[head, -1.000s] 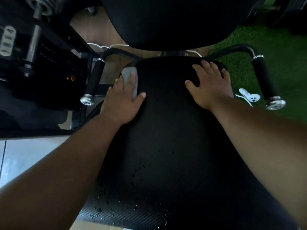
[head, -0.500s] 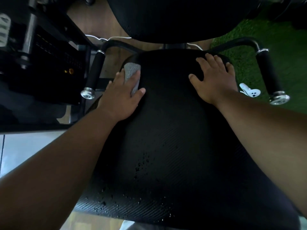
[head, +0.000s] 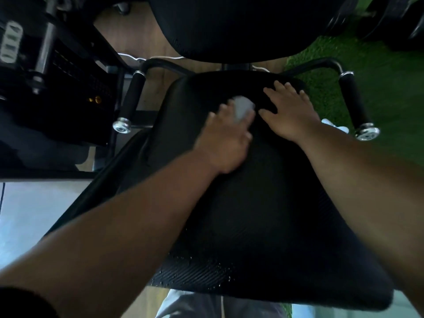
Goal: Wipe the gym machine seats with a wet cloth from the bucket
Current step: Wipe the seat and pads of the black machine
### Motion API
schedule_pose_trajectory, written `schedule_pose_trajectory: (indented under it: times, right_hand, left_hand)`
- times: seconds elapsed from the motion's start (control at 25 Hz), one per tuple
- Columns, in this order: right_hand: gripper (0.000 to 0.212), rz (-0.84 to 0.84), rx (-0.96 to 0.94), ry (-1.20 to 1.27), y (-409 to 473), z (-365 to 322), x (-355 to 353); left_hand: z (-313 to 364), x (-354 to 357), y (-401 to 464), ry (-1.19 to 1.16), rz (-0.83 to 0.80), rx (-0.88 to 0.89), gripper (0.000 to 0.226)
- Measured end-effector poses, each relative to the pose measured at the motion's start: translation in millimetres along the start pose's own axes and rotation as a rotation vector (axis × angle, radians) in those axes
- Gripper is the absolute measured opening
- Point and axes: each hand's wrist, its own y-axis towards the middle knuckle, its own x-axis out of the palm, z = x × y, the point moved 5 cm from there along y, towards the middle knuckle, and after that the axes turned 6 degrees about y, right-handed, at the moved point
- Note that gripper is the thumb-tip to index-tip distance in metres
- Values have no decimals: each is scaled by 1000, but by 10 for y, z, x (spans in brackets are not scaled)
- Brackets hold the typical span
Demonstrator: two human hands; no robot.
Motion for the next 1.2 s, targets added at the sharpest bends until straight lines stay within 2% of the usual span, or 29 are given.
schedule_pose_trajectory:
  times: [0.08,0.12,0.2,0.28,0.4,0.48,0.64,0.76,0.88,0.96,1.04,1.2]
  right_hand:
    - [61,-33,6,-7,-401,65,3]
    - [60,-31,28,-12,-689,91,26]
    - [61,-37,102,-23,-1270,71,94]
    - [63,-45,136,-91,-1560,-8,201]
    - [65,12,126,-104,-1562,-84,227]
    - [65,39,117,-91,-1555,-67,235]
    - [65,70,116,-62,-1557,-38,248]
    - [64,119,110,-61,-1542,-56,233]
    - [63,126,126,-61,-1543,-36,249]
    - [65,147,119,-63,-1527,-34,264]
    - [69,158,109,-54,-1503,-42,259]
    - [76,170,103,-55,-1514,-39,258]
  left_hand:
    - [308,84,-516,14,-40,154,60]
    - [188,90,-698,50,-27,136,59]
    - [-380,27,-875,128,20,-62,60]
    - [-958,-16,-890,73,17,-300,60]
    - [-1075,8,-632,10,31,-434,59]
    - [-737,9,-381,1,40,-362,61]
    - [219,75,-467,-26,-34,42,61]
    - [-36,70,-765,15,-34,106,61]
    - [-899,-25,-891,19,6,-114,63]
    - [-1345,-26,-1052,-199,12,-258,59]
    - [-1478,5,-1329,-361,44,-305,54]
    - [-1449,119,-1789,-308,63,-426,55]
